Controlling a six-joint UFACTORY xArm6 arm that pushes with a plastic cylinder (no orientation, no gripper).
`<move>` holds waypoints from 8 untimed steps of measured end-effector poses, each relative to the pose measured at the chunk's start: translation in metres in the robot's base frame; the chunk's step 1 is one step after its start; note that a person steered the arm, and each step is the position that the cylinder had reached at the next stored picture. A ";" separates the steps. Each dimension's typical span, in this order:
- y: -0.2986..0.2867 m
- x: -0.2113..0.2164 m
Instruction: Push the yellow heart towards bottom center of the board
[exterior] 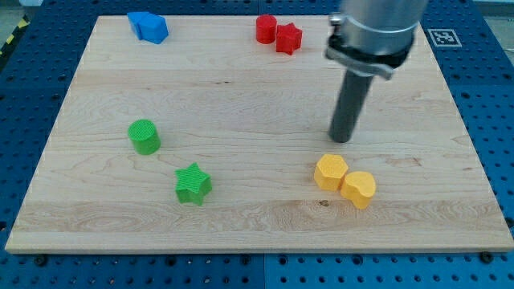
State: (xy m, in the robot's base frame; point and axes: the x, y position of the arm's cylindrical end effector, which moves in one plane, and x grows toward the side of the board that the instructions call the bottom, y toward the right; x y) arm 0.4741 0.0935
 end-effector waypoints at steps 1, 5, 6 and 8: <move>-0.005 0.021; 0.036 0.053; 0.043 0.065; 0.073 0.078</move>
State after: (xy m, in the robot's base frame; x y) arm 0.5524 0.1669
